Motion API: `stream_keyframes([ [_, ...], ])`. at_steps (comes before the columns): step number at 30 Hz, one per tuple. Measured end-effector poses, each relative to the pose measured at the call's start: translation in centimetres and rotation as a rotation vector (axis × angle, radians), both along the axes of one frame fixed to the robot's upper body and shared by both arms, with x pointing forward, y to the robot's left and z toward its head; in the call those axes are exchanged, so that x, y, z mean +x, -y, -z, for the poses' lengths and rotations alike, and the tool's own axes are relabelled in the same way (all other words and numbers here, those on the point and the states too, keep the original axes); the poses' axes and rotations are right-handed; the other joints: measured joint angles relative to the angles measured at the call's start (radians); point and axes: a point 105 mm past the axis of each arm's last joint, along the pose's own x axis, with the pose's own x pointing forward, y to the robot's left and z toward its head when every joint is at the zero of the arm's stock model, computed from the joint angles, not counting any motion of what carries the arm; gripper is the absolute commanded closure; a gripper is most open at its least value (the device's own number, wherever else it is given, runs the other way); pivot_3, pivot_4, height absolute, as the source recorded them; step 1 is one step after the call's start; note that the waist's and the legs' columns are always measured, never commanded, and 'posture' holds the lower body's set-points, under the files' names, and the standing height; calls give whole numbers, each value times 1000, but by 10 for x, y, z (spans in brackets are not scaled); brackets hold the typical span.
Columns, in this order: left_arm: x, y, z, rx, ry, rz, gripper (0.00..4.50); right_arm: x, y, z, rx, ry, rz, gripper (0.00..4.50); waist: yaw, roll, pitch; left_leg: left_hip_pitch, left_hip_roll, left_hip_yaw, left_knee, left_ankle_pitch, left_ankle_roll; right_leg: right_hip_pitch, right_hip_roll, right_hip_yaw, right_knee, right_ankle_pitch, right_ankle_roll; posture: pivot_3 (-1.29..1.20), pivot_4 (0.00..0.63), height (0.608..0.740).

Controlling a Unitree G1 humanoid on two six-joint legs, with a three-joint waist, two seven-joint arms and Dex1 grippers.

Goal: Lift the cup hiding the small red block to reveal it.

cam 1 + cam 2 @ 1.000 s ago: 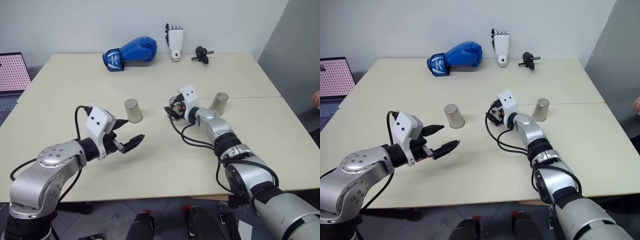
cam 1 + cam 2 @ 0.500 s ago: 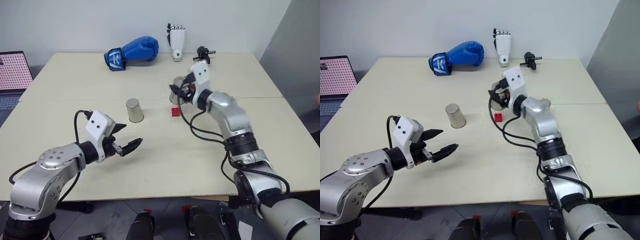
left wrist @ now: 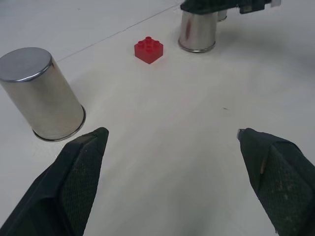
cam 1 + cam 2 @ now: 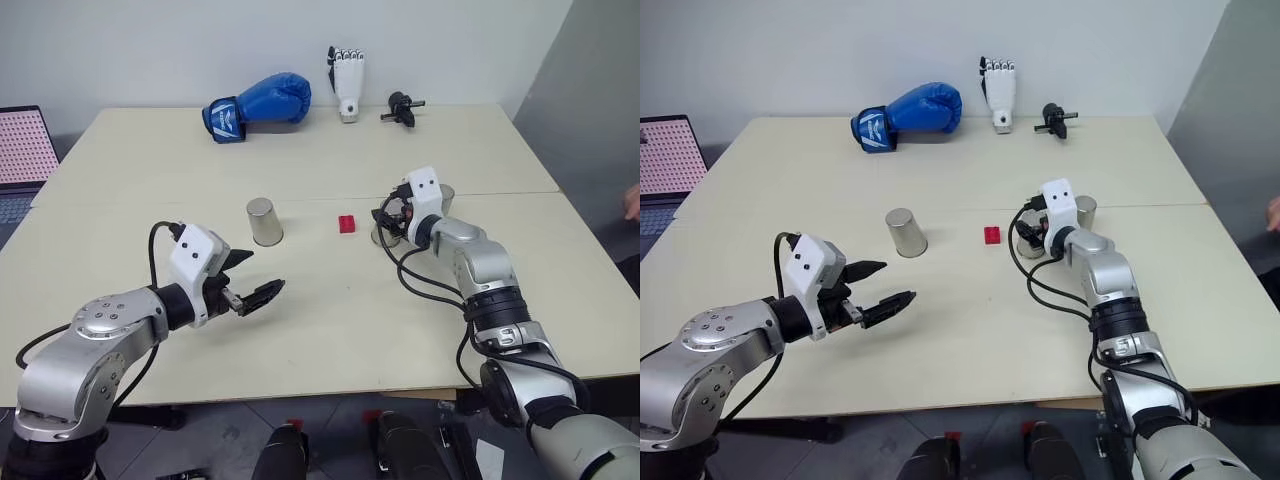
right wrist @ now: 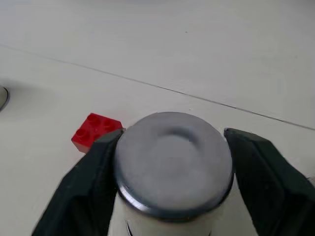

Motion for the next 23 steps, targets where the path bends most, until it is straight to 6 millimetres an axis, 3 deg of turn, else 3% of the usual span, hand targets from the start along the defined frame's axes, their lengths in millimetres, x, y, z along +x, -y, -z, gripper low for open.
stream_keyframes([
  [2,1,0,-1,0,3,4,0,-1,4,-6,-7,22,-4,34,1,0,0,0,0,0,0,0,0,0,0,0,0,0,0,0,150,740],
  [6,2,-1,0,4,-1,3,0,-11,11,-33,-33,114,-29,34,2,0,0,-1,0,0,0,0,0,0,0,0,0,0,1,0,150,740],
  [11,0,-8,-1,39,-13,11,0,-49,25,-80,-9,142,-154,34,4,1,0,-2,0,-1,0,0,0,-1,0,-1,0,-1,1,0,150,740],
  [13,0,-13,-2,46,-12,3,0,-62,39,-85,-48,130,-179,34,6,0,0,-2,0,-1,0,0,0,-1,0,-2,-1,-2,1,0,150,740],
  [16,-2,-23,0,74,-26,-10,0,-91,75,-54,-166,-46,-220,34,21,0,0,-3,0,-2,0,0,0,0,-1,-2,-3,-3,1,0,150,740],
  [20,-2,-30,0,84,-38,-4,0,-117,91,-18,-190,-217,-271,34,16,0,0,-3,1,1,0,0,0,-1,0,-1,-3,-3,1,0,150,740],
  [23,0,-36,-3,91,-32,-8,0,-126,98,-5,-182,-259,-260,34,15,0,0,-2,2,1,0,0,0,-1,0,-2,-2,-3,1,0,150,740],
])
